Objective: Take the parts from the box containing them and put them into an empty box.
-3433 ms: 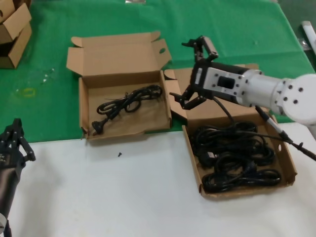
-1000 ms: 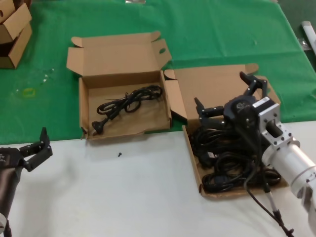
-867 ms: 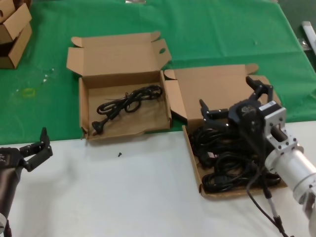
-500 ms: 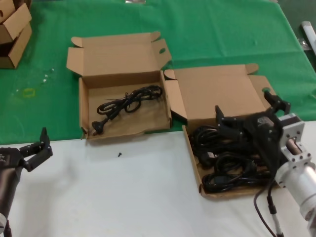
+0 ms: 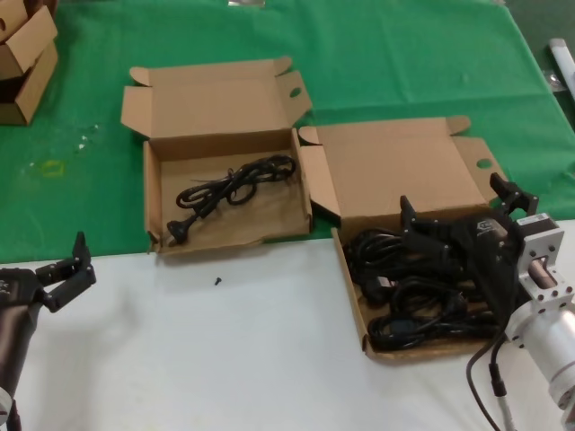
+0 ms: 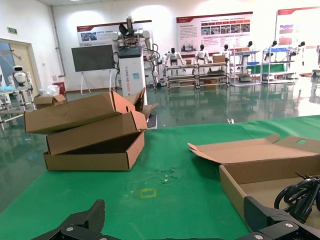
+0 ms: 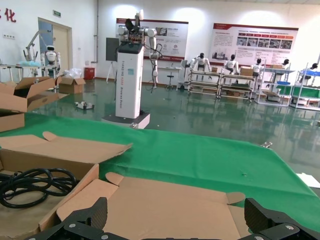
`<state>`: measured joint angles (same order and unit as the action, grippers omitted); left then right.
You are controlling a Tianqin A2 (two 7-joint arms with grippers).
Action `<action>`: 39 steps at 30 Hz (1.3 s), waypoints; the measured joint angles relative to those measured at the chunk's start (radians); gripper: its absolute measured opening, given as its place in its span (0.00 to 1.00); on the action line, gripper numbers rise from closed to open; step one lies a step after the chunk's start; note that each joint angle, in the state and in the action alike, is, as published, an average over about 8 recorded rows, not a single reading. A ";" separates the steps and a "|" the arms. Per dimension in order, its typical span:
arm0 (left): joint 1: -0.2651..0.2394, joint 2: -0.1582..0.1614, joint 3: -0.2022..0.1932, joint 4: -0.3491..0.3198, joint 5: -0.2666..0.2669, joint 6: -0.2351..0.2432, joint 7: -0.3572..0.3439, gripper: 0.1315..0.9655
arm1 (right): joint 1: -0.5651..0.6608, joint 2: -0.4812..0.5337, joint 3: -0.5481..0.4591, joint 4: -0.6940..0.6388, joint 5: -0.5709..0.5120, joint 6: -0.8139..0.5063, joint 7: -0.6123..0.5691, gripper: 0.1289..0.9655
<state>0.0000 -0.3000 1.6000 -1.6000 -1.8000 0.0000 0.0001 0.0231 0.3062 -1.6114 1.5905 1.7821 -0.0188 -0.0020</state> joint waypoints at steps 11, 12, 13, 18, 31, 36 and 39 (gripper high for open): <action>0.000 0.000 0.000 0.000 0.000 0.000 0.000 1.00 | 0.000 0.000 0.000 0.000 0.000 0.000 0.000 1.00; 0.000 0.000 0.000 0.000 0.000 0.000 0.000 1.00 | 0.000 0.000 0.000 0.000 0.000 0.000 0.000 1.00; 0.000 0.000 0.000 0.000 0.000 0.000 0.000 1.00 | 0.000 0.000 0.000 0.000 0.000 0.000 0.000 1.00; 0.000 0.000 0.000 0.000 0.000 0.000 0.000 1.00 | 0.000 0.000 0.000 0.000 0.000 0.000 0.000 1.00; 0.000 0.000 0.000 0.000 0.000 0.000 0.000 1.00 | 0.000 0.000 0.000 0.000 0.000 0.000 0.000 1.00; 0.000 0.000 0.000 0.000 0.000 0.000 0.000 1.00 | 0.000 0.000 0.000 0.000 0.000 0.000 0.000 1.00; 0.000 0.000 0.000 0.000 0.000 0.000 0.000 1.00 | 0.000 0.000 0.000 0.000 0.000 0.000 0.000 1.00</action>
<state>0.0000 -0.3000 1.6000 -1.6000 -1.8000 0.0000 0.0000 0.0231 0.3062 -1.6114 1.5905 1.7821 -0.0188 -0.0021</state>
